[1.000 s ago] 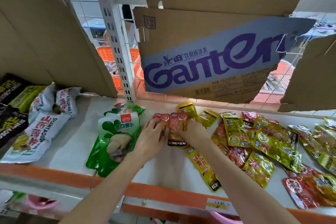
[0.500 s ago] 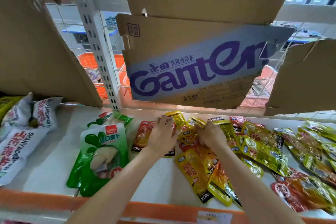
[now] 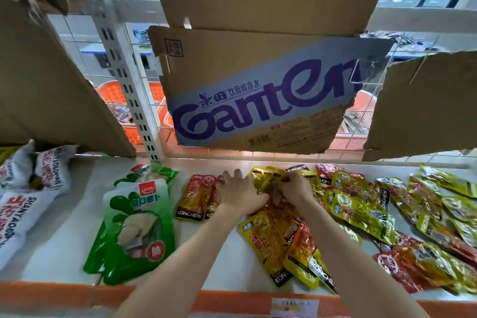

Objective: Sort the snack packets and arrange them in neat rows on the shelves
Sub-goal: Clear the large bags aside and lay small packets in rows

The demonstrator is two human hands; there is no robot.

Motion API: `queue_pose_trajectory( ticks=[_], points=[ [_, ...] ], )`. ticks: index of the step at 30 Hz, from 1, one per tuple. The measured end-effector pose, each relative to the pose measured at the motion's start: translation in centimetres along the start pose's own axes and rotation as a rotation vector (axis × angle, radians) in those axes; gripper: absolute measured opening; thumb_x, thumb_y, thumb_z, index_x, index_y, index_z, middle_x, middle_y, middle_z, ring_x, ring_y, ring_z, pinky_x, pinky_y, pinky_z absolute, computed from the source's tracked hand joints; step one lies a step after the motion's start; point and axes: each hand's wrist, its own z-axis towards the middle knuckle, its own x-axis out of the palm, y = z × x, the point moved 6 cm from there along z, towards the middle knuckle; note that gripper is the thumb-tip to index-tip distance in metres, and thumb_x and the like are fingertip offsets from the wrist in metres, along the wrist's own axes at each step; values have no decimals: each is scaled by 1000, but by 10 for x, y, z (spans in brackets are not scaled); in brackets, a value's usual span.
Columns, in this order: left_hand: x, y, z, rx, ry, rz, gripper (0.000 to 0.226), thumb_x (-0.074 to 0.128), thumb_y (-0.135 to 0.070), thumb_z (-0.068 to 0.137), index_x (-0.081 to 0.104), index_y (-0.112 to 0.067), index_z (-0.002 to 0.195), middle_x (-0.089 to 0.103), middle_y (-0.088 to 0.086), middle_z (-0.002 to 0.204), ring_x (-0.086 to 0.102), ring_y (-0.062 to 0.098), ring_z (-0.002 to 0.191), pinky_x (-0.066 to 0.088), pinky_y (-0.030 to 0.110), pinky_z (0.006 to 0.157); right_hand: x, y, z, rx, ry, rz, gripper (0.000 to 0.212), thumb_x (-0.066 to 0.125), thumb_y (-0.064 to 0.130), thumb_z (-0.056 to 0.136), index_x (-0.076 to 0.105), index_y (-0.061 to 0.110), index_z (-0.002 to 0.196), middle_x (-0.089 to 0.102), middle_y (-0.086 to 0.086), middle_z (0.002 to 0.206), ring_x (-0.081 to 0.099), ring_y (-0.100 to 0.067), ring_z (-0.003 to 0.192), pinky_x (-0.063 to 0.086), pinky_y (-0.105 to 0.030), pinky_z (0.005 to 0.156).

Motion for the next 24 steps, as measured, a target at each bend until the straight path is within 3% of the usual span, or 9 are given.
queue_pose_trajectory(
  ticks=[3,6,10,13,16,18,19,21,24],
  points=[
    [-8,-13,-13,110,-160,37,42,41,-38,89,57,-8,114,55,9,122,37,29,121,31,44,98,0,-5,-1,16,64,308,5,53,9,90,50,7,88,64,-12,57,57,-22,45,43,-23,43],
    [-18,-16,-24,152,-232,-85,37,33,-32,97,57,-6,107,61,9,111,45,25,111,35,37,90,-21,-8,-10,-29,-25,486,11,54,8,92,48,13,84,62,-20,76,62,-21,47,52,-33,47],
    [-28,-2,-48,60,-109,-780,30,39,-29,99,56,-6,91,54,3,73,51,14,68,37,29,61,-45,0,-53,-244,33,739,13,49,-4,92,49,7,85,64,-19,91,69,-27,75,57,-40,66],
    [-15,20,-78,-10,-21,-1305,17,48,-17,97,61,-9,91,56,6,77,54,13,69,43,25,65,-38,-9,-90,-243,181,940,19,41,-7,91,57,2,85,67,-16,101,66,-25,88,55,-37,78],
    [20,40,-103,-70,7,-1324,11,51,-20,95,63,-21,94,66,11,92,62,27,85,50,45,80,-14,-39,-108,-143,126,829,22,50,17,94,62,4,82,67,-12,84,63,-20,75,50,-36,70],
    [34,46,-111,-101,11,-1310,12,53,-20,94,65,-24,92,70,13,94,65,31,89,49,49,85,-4,-53,-111,-192,25,603,14,62,20,88,60,8,81,66,-2,74,61,-14,67,46,-29,63],
    [37,47,-111,-111,16,-1317,13,54,-20,93,66,-25,90,70,15,94,65,34,90,49,51,85,-1,-56,-109,-234,-21,472,11,68,17,84,58,14,80,63,0,79,59,-13,69,45,-26,65],
    [38,48,-111,-109,37,-1317,15,55,-23,93,68,-29,88,67,16,91,62,34,86,48,53,82,3,-57,-106,-276,-45,305,27,74,14,77,51,26,83,54,1,94,56,-11,82,44,-18,72],
    [37,51,-107,-141,51,-1407,14,54,-18,93,65,-22,101,69,12,97,63,31,87,49,55,82,4,-58,-103,-264,-12,386,45,76,9,75,47,35,97,47,1,111,58,-14,96,51,-28,84]
  ],
)
